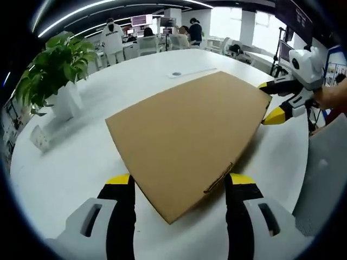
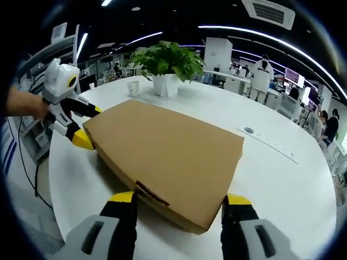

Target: Operate the shoe box by opening the lid, removing the specified soft item, and placing it in the target area until the item is outside and the box remains undamaged.

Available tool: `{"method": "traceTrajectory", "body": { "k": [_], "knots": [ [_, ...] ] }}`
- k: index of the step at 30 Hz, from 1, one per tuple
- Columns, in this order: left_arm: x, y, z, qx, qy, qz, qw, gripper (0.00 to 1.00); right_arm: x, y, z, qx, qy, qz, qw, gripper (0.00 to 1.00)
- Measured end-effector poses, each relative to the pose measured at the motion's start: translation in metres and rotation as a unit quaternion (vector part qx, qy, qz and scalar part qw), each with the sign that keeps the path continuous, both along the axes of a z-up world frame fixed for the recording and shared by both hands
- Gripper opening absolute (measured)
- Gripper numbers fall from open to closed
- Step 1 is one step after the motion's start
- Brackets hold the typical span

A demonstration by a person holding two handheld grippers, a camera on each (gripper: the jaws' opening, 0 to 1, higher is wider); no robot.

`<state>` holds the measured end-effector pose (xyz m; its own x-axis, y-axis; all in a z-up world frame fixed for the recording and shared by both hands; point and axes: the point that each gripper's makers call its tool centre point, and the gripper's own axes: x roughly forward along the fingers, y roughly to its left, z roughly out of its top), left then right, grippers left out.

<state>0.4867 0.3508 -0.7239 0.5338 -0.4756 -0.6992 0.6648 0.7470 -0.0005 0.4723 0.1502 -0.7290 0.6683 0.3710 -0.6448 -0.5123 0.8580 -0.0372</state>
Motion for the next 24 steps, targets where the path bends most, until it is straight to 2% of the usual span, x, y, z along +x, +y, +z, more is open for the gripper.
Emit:
{"method": "traceTrajectory", "body": {
  "k": [16, 24],
  "knots": [
    [0.018, 0.018, -0.003, 0.028, 0.019, -0.034, 0.9988, 0.68, -0.001, 0.02, 0.0, -0.005, 0.003, -0.045, 0.999, 0.6],
    [0.021, 0.024, -0.004, 0.028, 0.02, -0.037, 0.9987, 0.67, -0.001, 0.025, -0.001, -0.01, 0.002, -0.053, 0.9985, 0.61]
  ]
}}
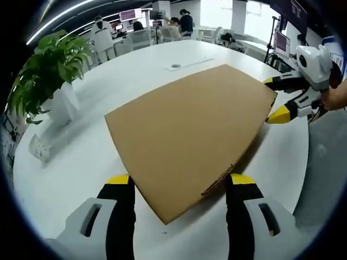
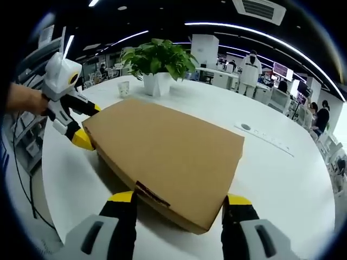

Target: Operate the shoe box by opening the lid, removing the specified soft item, and placing it in the target area until the item is outside and the box remains undamaged.

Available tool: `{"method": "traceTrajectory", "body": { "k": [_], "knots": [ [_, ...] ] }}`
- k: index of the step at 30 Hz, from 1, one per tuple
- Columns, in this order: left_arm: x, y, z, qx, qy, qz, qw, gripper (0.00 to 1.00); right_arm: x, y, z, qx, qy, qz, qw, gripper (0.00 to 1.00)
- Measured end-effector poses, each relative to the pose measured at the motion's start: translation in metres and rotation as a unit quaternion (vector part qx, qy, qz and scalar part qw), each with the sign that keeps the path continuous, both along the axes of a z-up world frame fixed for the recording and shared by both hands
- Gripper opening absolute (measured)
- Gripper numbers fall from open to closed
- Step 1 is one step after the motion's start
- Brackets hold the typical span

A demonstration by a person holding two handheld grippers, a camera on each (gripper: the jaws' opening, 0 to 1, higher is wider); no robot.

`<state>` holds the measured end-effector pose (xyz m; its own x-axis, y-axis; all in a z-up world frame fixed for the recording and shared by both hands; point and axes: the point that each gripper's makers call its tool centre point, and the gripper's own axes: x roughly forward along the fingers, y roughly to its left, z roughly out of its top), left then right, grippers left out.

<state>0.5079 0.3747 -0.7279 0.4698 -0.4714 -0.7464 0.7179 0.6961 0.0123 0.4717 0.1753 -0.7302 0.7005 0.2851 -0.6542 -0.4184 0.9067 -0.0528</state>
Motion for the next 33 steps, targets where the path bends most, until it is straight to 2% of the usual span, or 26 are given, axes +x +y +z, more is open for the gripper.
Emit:
{"method": "traceTrajectory", "body": {
  "k": [4, 7, 10, 15, 25, 28, 30, 33],
  "knots": [
    [-0.003, 0.001, -0.002, -0.016, 0.005, 0.016, 0.9997, 0.66, -0.001, -0.004, 0.0, 0.0, -0.007, 0.016, 0.9998, 0.59],
    [-0.005, 0.002, -0.001, -0.025, -0.005, 0.024, 0.9994, 0.65, -0.001, -0.007, 0.001, 0.015, -0.02, 0.032, 0.9992, 0.57],
    [-0.006, 0.002, -0.001, -0.031, -0.014, 0.032, 0.9989, 0.65, -0.002, -0.008, 0.002, 0.033, -0.037, 0.037, 0.9981, 0.56],
    [-0.006, 0.0, -0.001, -0.032, -0.014, 0.041, 0.9985, 0.65, 0.0, -0.007, 0.003, 0.035, -0.04, 0.038, 0.9979, 0.56],
    [-0.005, 0.001, -0.002, -0.03, -0.015, 0.044, 0.9985, 0.65, 0.001, -0.009, 0.002, 0.028, -0.045, 0.05, 0.9973, 0.56],
    [-0.008, 0.005, -0.001, -0.028, -0.03, 0.037, 0.9985, 0.63, 0.0, -0.012, 0.002, 0.029, -0.061, 0.066, 0.9955, 0.54],
    [-0.008, 0.006, 0.0, -0.043, -0.035, 0.04, 0.9977, 0.63, 0.0, -0.014, 0.002, 0.017, -0.077, 0.08, 0.9937, 0.53],
    [-0.008, 0.01, -0.001, -0.038, -0.038, 0.046, 0.9975, 0.62, 0.0, -0.014, 0.0, 0.004, -0.081, 0.092, 0.9925, 0.52]
  ]
}}
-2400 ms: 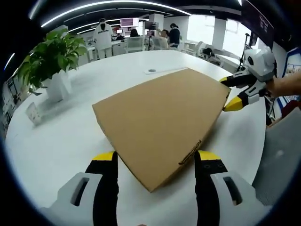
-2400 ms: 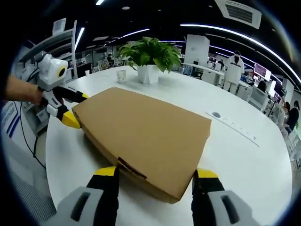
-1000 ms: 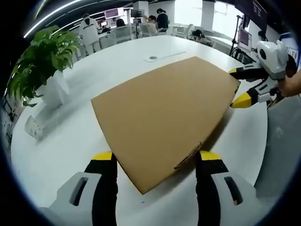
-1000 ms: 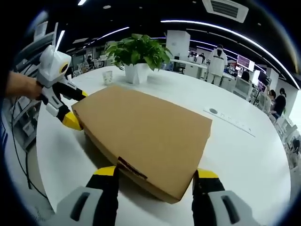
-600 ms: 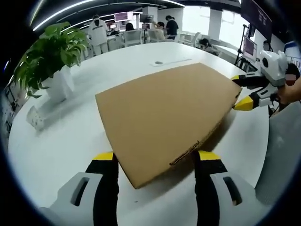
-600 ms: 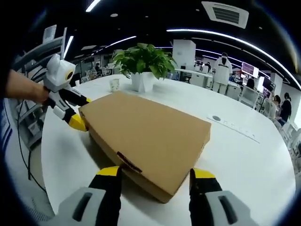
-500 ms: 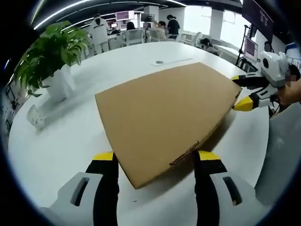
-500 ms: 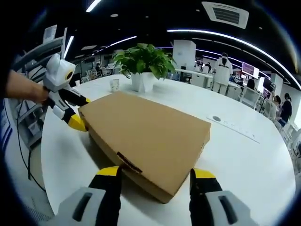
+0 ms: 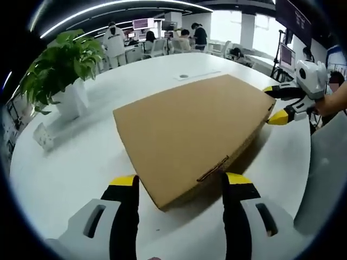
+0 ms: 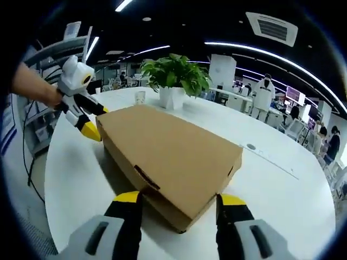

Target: Operate the shoe box by opening the lid, removing the specified soft item, and placing it in the target area until the item is outside and the box remains undamaged.

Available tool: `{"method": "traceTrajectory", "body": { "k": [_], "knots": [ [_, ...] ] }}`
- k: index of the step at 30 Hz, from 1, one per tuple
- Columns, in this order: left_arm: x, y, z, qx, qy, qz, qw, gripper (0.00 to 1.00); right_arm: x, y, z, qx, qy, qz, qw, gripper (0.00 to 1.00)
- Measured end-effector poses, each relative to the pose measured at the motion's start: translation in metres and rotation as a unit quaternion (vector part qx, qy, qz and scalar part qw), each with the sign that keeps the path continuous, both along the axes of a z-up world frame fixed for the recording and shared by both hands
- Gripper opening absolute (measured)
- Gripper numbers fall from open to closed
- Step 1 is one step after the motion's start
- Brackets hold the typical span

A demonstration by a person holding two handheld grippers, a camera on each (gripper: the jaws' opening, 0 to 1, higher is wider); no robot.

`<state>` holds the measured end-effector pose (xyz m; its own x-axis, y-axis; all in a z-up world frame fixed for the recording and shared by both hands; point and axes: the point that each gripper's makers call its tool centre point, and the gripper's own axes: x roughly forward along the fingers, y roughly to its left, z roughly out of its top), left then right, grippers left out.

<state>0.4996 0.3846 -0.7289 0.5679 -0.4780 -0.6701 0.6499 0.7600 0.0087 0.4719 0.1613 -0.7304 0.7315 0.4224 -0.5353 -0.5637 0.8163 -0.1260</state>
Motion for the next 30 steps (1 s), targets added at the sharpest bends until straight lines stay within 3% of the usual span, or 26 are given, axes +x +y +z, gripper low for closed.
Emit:
{"method": "traceTrajectory", "body": {
  "k": [12, 30],
  "knots": [
    [-0.0007, -0.0028, 0.0033, -0.002, -0.025, 0.005, 0.9997, 0.58, 0.0005, -0.0001, -0.0011, 0.0, -0.003, 0.002, 1.0, 0.51],
    [-0.0008, -0.0029, 0.0064, -0.007, -0.015, 0.015, 0.9997, 0.57, -0.0003, 0.0026, 0.0034, 0.023, 0.01, -0.019, 0.9995, 0.52]
  ]
}}
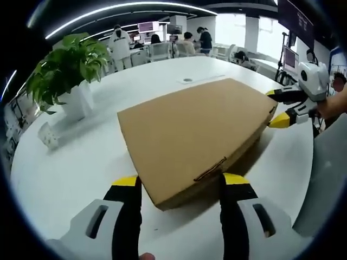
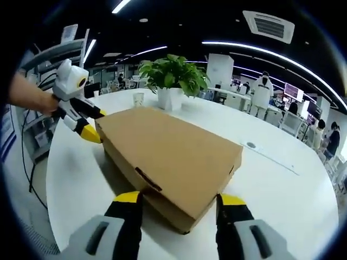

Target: Operate the shoe box by opening the lid, removing the specified soft item, and placing it in the target area until the item is outside and the box remains undamaged.

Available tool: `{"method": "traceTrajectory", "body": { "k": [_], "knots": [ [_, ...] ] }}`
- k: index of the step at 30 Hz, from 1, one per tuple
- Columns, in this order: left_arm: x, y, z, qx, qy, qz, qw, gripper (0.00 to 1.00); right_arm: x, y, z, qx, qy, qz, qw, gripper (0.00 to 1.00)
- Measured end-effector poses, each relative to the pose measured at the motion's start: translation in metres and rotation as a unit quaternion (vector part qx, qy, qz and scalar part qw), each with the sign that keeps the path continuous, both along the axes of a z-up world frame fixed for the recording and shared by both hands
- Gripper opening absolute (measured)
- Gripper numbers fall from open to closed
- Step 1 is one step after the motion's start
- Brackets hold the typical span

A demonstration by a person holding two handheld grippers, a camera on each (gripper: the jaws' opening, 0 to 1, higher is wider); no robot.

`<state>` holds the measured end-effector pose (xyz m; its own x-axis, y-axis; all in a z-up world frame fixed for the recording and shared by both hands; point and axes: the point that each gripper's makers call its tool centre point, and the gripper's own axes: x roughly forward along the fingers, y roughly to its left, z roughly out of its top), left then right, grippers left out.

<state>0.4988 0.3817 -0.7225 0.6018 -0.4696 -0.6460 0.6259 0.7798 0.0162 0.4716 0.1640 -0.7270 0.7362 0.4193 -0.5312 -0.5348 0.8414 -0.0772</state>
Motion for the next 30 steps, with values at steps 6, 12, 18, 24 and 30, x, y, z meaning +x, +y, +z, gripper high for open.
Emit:
{"method": "traceTrajectory", "body": {
  "k": [6, 12, 18, 24, 30],
  "knots": [
    [-0.002, -0.001, 0.005, -0.004, -0.004, 0.001, 1.0, 0.57, -0.001, 0.0, 0.004, 0.007, -0.002, -0.004, 1.0, 0.51],
    [-0.002, -0.001, 0.009, -0.004, -0.006, 0.002, 1.0, 0.57, -0.002, 0.001, 0.007, 0.01, -0.002, -0.009, 0.9999, 0.51],
    [-0.001, 0.0, 0.014, -0.009, -0.003, 0.002, 0.9999, 0.57, -0.002, 0.001, 0.013, 0.016, -0.003, -0.011, 0.9998, 0.51],
    [0.001, 0.002, 0.019, -0.009, -0.001, -0.001, 1.0, 0.57, -0.003, 0.002, 0.018, 0.017, -0.008, -0.009, 0.9998, 0.52],
    [0.001, 0.002, 0.025, -0.007, 0.002, -0.003, 1.0, 0.57, -0.004, 0.003, 0.024, 0.015, -0.013, -0.004, 0.9998, 0.52]
  ]
}}
